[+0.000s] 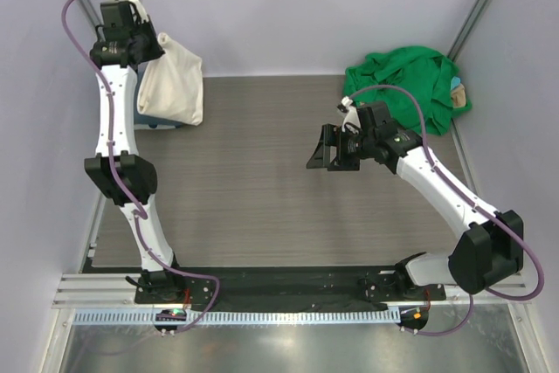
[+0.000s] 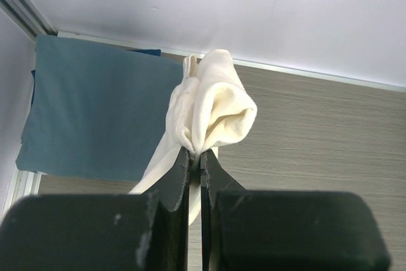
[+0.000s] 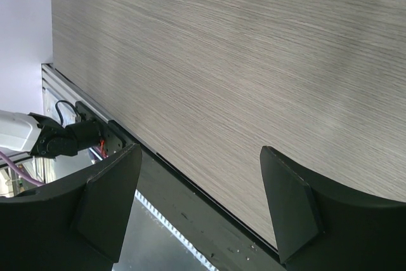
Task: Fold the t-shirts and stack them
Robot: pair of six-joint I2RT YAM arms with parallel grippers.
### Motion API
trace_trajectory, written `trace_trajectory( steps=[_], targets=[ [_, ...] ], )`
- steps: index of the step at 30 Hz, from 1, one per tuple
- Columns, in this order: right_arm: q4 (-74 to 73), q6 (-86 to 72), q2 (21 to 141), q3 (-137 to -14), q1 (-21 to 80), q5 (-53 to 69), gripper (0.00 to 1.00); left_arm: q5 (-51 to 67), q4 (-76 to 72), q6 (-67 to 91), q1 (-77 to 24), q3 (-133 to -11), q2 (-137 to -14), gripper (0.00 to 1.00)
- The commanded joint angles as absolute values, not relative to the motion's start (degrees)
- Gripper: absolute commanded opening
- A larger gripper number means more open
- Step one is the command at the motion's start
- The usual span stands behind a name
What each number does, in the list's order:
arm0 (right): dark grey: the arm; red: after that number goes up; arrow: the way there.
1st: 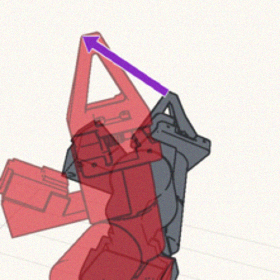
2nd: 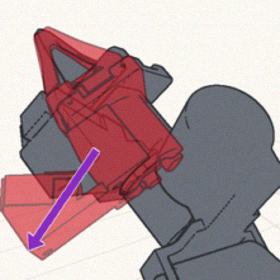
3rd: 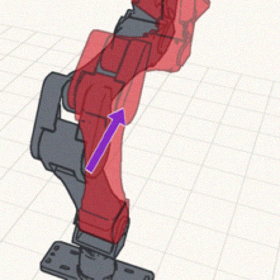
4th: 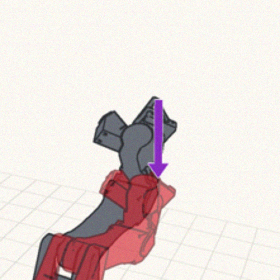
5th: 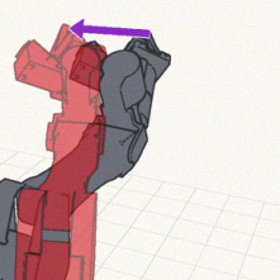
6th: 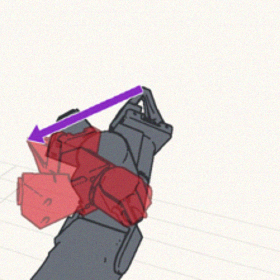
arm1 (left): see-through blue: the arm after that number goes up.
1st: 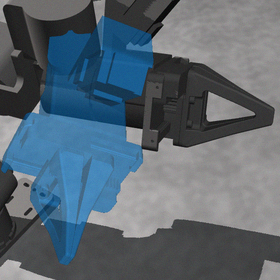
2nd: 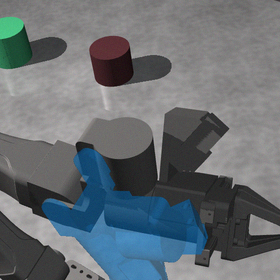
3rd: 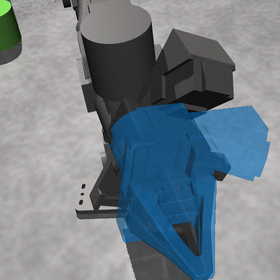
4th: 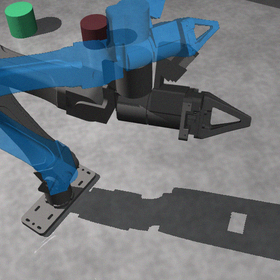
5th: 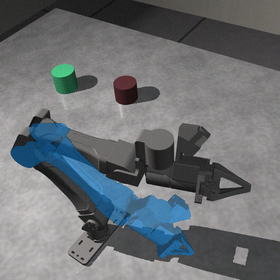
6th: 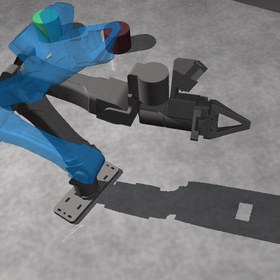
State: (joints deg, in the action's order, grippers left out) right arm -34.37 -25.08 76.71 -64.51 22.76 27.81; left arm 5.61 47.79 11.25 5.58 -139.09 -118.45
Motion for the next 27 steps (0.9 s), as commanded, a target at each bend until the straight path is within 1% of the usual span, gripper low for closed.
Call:
trace_trajectory(
  steps=[1, 6, 11, 19, 23, 27],
  targets=[
    [-33.93, -23.82, 77.08, -65.3, 23.12, 28.3, 0.81, 6.06, 42.28, 9.75, 6.59, -142.82, -114.61, 0.0],
    [-33.75, -23.82, 77.69, -65.13, 23.29, 28.04, 0.81, 6.33, 42.36, 9.49, 7.29, -145.37, -116.54, 0.0],
    [-33.84, -23.91, 78.57, -65.65, 23.82, 28.56, 0.81, 6.33, 41.75, 8.44, 7.73, -145.46, -118.82, 0.0],
    [-33.84, -24.0, 80.15, -66.18, 24.08, 29.44, 0.81, 7.91, 41.57, 8.7, 10.02, -146.51, -123.31, 0.0],
    [-33.84, -23.91, 81.56, -66.09, 24.35, 29.44, 0.81, 9.31, 41.4, 9.4, 12.03, -149.14, -126.56, 0.0],
    [-33.84, -23.91, 82.61, -65.66, 24.43, 29.01, 0.81, 10.72, 37.2, 9.4, 13.53, -149.85, -128.84, 0.0]
  ],
)
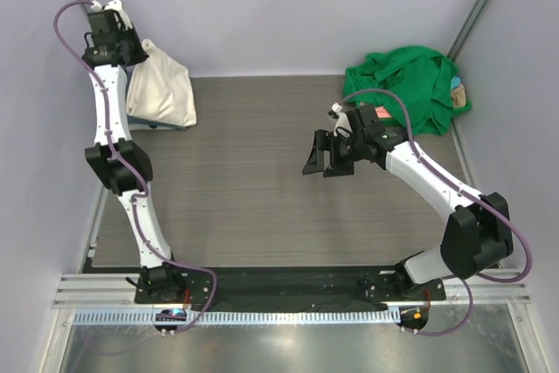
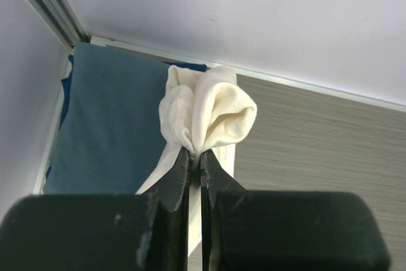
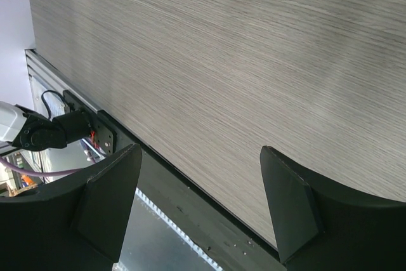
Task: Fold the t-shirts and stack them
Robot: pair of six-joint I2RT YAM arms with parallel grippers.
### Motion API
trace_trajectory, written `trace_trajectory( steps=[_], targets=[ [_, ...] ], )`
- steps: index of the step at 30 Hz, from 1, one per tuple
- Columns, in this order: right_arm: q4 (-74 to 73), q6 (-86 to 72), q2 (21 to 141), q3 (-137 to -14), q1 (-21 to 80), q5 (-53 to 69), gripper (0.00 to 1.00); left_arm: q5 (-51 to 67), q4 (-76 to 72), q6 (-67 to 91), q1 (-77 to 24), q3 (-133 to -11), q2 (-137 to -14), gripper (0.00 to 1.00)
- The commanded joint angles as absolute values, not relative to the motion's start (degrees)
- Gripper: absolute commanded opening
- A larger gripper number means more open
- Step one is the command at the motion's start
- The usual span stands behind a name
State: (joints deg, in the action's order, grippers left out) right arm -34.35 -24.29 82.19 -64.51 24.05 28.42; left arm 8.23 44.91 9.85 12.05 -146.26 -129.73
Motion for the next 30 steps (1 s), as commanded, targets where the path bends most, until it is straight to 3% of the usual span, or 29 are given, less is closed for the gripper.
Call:
trace_trajectory(
  steps=[1, 8, 15, 16, 17, 18, 21, 30],
  targets=[
    [-33.92, -23.91, 82.88, -65.48, 24.52, 29.0, 0.81, 11.85, 36.22, 9.32, 13.8, -149.94, -129.28, 0.0],
    [-33.93, -23.55, 86.13, -64.95, 24.61, 27.42, 0.81, 12.48, 26.3, 8.61, 16.6, -149.94, -136.66, 0.0],
    [-34.8, -23.47, 90.61, -66.62, 24.61, 26.89, 0.81, 4.94, 13.19, 10.9, 20.47, -149.85, -144.58, 0.0],
    [-34.8, -23.55, 91.49, -66.88, 24.61, 27.07, 0.81, 1.27, 13.71, 11.51, 20.65, -149.77, -144.84, 0.04],
    [-34.8, -23.64, 91.93, -67.15, 24.61, 27.24, 0.81, -2.16, 14.67, 11.6, 20.92, -149.85, -144.76, 0.17],
    [-34.8, -23.73, 92.19, -67.24, 24.61, 27.42, 0.81, -6.29, 15.9, 11.78, 20.92, -148.9, -144.41, 0.61],
    [-34.72, -23.91, 92.64, -67.5, 24.87, 27.69, 0.81, -7.38, 16.52, 12.22, 21.09, -145.73, -141.86, 1.0],
    [-34.8, -23.91, 88.77, -67.41, 26.54, 26.55, 0.81, -8.52, 16.96, 16.09, 19.69, -133.78, -132.29, 1.0]
  ],
)
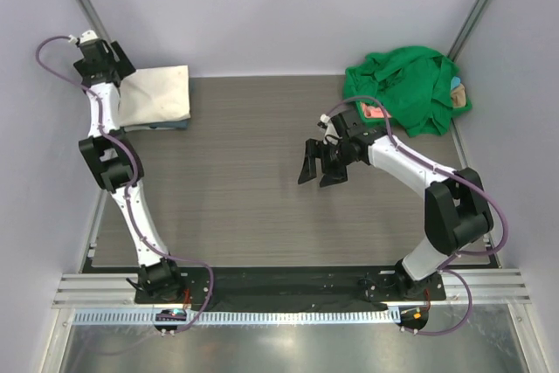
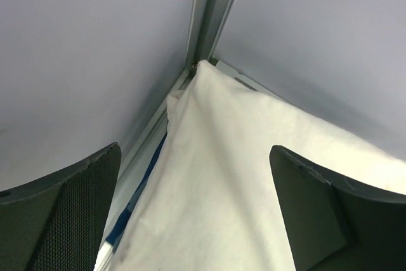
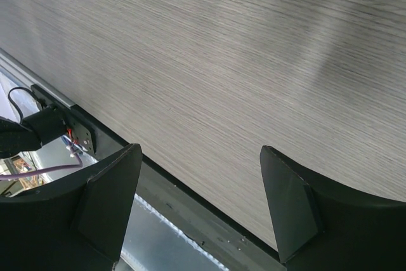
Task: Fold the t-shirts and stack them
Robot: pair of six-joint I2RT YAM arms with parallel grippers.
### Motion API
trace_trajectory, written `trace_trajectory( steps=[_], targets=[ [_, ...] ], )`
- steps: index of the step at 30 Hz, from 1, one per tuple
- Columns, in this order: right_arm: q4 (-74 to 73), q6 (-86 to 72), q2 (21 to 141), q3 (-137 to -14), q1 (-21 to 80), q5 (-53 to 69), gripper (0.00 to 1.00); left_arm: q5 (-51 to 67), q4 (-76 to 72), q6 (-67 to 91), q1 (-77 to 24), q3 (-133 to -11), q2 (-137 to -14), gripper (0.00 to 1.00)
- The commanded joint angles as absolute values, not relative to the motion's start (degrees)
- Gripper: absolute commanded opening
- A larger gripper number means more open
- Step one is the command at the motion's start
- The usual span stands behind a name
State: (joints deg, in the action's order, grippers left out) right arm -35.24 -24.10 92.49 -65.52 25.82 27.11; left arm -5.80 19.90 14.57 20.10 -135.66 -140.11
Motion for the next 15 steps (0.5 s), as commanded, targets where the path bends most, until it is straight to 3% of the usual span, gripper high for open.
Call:
trace_trajectory(
  steps=[1, 11, 15],
  targets=[
    [-34.72, -23.91, 88.07, -67.06, 26.8, 26.46, 0.81, -8.87, 16.88, 15.74, 18.73, -130.9, -129.84, 1.0],
    [-33.32, -25.48, 82.63, -65.66, 28.21, 21.8, 0.81, -20.56, 25.72, 20.8, 11.6, -118.13, -111.04, 1.0],
    [-29.8, -27.5, 80.69, -62.76, 28.91, 21.36, 0.81, -14.44, 31.46, 27.68, 11.43, -107.63, -100.74, 1.0]
  ],
)
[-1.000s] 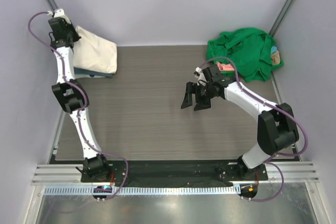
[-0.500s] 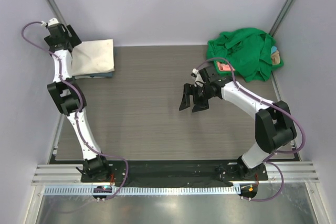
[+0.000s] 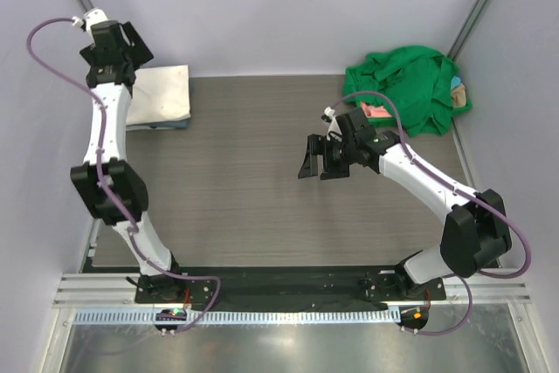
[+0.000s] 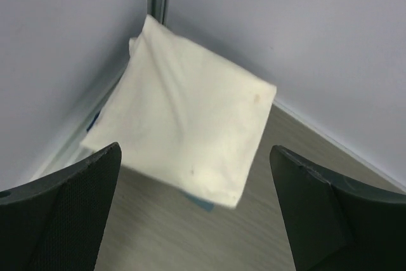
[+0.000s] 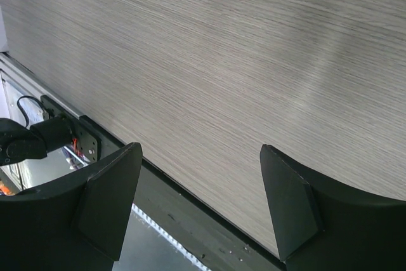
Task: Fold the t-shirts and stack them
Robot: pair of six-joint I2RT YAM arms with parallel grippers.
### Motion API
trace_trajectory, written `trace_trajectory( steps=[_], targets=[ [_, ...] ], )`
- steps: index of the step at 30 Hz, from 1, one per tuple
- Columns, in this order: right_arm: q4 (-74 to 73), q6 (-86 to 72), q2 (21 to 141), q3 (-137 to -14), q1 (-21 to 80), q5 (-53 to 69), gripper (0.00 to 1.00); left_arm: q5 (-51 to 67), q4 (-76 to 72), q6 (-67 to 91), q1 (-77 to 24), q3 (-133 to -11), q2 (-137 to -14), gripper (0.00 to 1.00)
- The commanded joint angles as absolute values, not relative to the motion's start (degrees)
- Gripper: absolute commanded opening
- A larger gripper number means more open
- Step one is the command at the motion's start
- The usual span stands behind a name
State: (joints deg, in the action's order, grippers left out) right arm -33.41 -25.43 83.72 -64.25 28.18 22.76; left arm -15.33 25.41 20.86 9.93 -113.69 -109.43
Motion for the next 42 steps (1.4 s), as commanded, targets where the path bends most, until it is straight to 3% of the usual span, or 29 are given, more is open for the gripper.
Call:
trace_trajectory(
  steps=[1, 6, 10, 17, 23, 29, 42],
  targets=[
    [-29.19, -27.86, 80.51, -61.88, 29.35, 21.53, 0.81, -12.15, 31.9, 28.29, 11.16, -105.14, -98.03, 1.0],
    [-25.32, -29.71, 79.63, -59.68, 31.55, 22.24, 0.8, -3.44, 36.11, 28.82, 10.81, -90.81, -80.65, 1.0],
    [-24.26, -30.41, 78.31, -59.41, 34.27, 20.83, 0.8, 3.85, 37.27, 28.74, 10.81, -72.14, -66.3, 1.0],
    [-23.38, -34.27, 74.18, -57.05, 37.35, 14.95, 0.81, 7.99, 34.54, 29.36, 10.81, -50.74, -47.04, 1.0],
    [-23.29, -38.05, 68.56, -52.13, 37.88, 10.12, 0.81, 6.77, 35.69, 27.24, 10.81, -42.82, -38.33, 1.0],
    [-23.29, -40.16, 67.76, -49.83, 37.97, 4.58, 0.82, 10.28, 33.57, 27.77, 10.37, -42.27, -38.4, 1.0],
    [-17.41, -41.31, 81.2, -54.14, 37.97, 5.09, 0.83, 13.71, 34.54, 28.21, 8.97, -43.07, -40.52, 1.0]
  ],
)
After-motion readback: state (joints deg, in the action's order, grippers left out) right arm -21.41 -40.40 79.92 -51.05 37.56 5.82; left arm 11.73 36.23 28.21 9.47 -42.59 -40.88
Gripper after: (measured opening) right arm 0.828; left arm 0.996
